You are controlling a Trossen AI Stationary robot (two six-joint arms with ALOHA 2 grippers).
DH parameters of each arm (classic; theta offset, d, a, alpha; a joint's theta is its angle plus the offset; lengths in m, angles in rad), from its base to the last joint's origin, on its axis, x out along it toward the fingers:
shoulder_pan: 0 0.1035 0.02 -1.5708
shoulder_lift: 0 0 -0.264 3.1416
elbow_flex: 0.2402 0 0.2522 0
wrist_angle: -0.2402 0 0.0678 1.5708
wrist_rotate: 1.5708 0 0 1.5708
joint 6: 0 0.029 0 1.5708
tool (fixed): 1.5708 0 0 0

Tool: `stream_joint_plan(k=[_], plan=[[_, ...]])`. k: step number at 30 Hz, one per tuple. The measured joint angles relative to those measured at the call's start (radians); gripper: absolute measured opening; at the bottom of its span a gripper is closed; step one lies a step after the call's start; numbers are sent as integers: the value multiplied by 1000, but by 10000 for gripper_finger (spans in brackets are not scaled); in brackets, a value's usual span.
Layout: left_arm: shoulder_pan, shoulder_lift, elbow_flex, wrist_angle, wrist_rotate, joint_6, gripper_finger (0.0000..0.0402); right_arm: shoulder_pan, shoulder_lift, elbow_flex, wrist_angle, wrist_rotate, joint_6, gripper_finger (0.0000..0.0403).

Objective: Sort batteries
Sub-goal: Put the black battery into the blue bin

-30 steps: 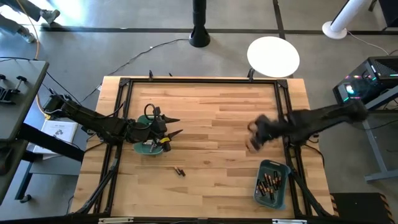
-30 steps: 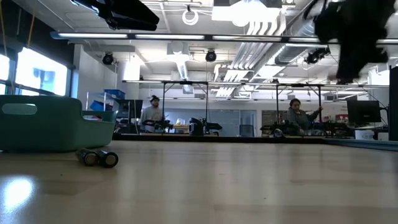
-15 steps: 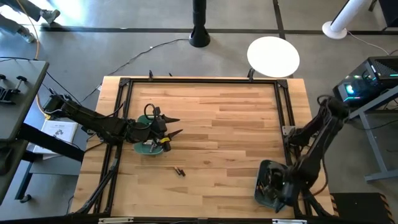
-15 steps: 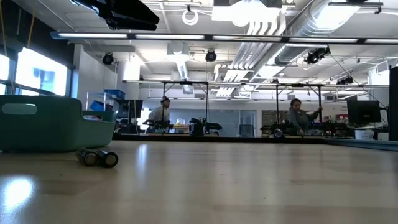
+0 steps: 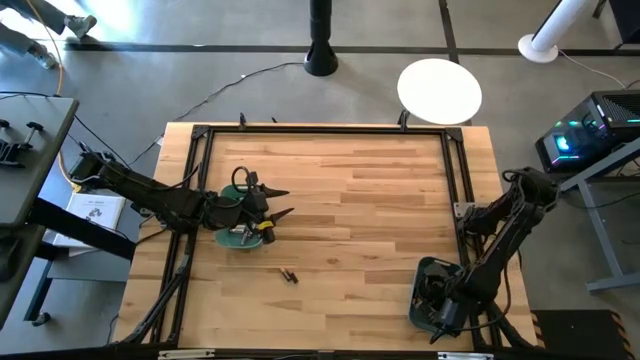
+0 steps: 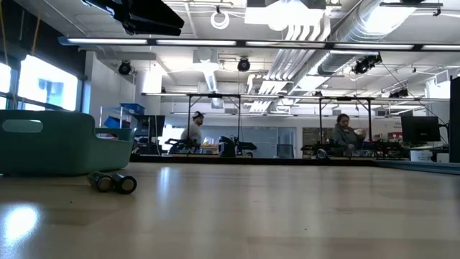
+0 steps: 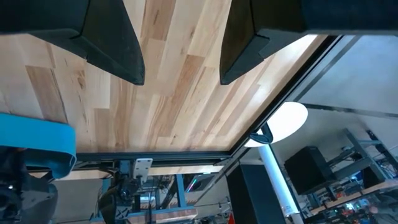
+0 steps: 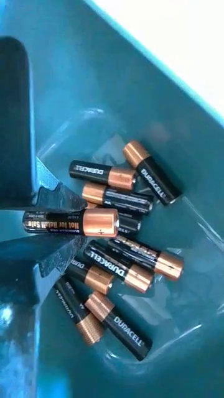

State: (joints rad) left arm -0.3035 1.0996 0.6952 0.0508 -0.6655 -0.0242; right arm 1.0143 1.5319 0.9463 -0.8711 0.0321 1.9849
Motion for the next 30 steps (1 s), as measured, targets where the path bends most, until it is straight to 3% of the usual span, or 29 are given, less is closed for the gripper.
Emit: stream_joint_plan(k=[4, 10, 13, 17, 21, 26, 30], plan=[[0, 0, 0, 0, 0, 0, 200, -5, 1, 0, -9, -2, -8, 55], [0, 0, 0, 0, 28, 30, 200, -9, -3, 0, -30, -4, -30, 138], [0, 0, 0, 0, 71, 53, 200, -9, -32, 7, -97, -26, -4, 169], [0, 0, 0, 0, 106, 63, 200, -2, -77, 104, -259, 16, 4, 179], [-3, 0, 0, 0, 211, 108, 200, 8, -94, 271, -430, 207, -105, 180], [-48, 19, 0, -6, 363, 213, 200, -19, -94, 398, -436, 639, -412, 181], [-101, 70, 64, -161, 354, 172, 200, -137, -92, 375, -217, 691, -773, 181]])
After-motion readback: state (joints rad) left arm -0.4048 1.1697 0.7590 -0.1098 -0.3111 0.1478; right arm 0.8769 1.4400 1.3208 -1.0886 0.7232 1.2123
